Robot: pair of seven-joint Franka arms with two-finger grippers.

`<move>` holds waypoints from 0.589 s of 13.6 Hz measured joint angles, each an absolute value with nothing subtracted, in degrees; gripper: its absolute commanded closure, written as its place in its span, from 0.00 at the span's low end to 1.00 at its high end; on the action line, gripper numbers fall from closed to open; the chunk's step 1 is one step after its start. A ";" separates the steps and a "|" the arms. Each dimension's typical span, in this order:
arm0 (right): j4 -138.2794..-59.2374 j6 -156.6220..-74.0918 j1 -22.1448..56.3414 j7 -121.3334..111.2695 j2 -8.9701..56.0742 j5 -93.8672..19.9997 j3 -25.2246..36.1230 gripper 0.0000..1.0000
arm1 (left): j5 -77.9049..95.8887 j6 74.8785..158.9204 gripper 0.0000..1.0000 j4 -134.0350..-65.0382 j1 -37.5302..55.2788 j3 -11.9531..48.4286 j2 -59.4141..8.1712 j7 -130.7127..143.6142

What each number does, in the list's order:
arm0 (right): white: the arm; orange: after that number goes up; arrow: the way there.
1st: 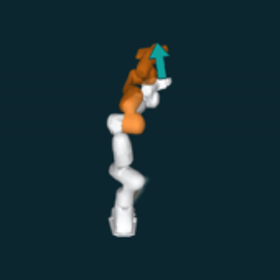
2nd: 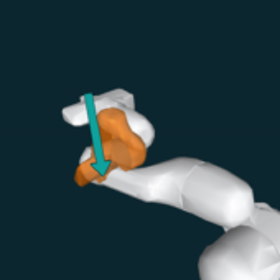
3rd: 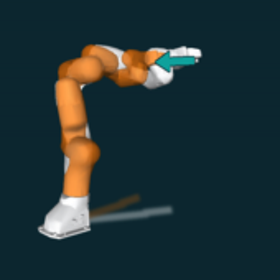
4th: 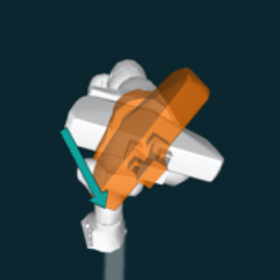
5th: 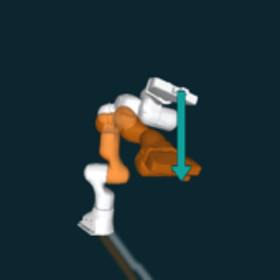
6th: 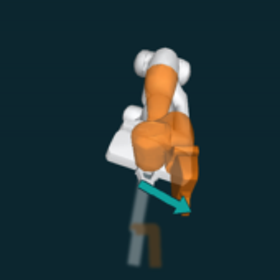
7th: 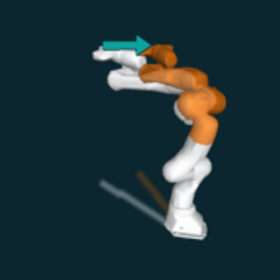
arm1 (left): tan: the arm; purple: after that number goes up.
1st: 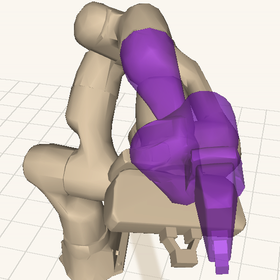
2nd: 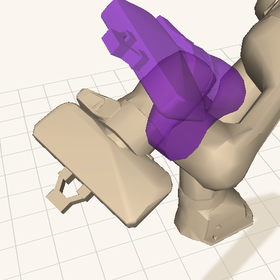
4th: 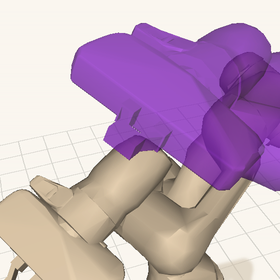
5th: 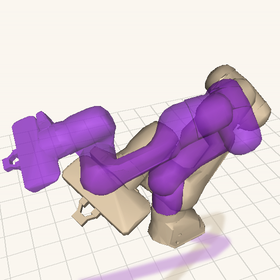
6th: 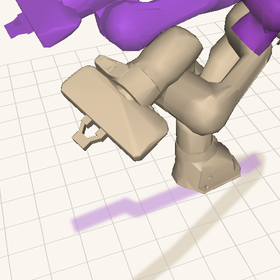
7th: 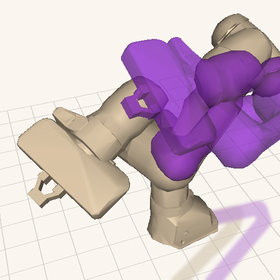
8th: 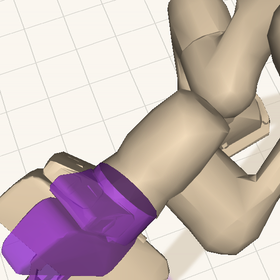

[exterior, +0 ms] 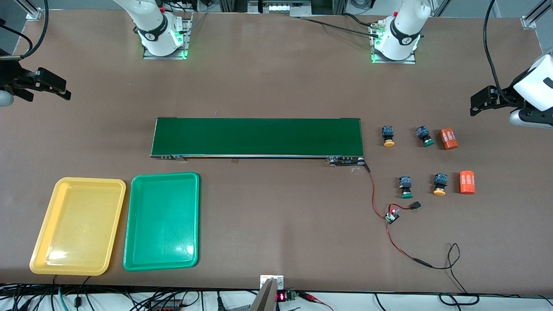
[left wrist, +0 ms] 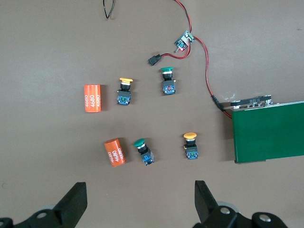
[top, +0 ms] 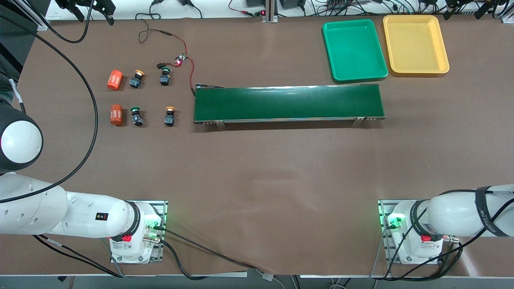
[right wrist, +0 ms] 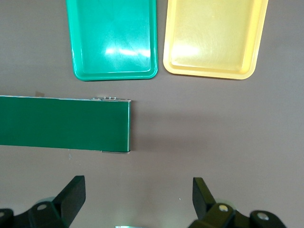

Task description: Sort buttons by color to trays

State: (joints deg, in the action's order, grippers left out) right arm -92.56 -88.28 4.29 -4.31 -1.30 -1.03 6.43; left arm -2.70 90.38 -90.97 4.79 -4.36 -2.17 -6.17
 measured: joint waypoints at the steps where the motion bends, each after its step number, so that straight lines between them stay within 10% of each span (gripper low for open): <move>1: -92.56 -88.27 4.29 -4.31 -1.28 -1.03 6.43 0.00 | -2.70 90.37 0.00 -90.92 4.80 -4.35 -2.24 -6.17; 8: -92.56 -88.23 4.29 -4.31 -1.25 -1.03 6.43 0.00 | -2.70 88.14 0.00 -90.75 5.31 -4.05 -2.52 -6.16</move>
State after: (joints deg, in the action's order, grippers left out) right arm -92.56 -88.23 4.29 -4.31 -1.25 -1.03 6.43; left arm -2.70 88.14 -90.75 5.31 -4.05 -2.52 -6.16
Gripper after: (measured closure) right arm 0.000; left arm 0.000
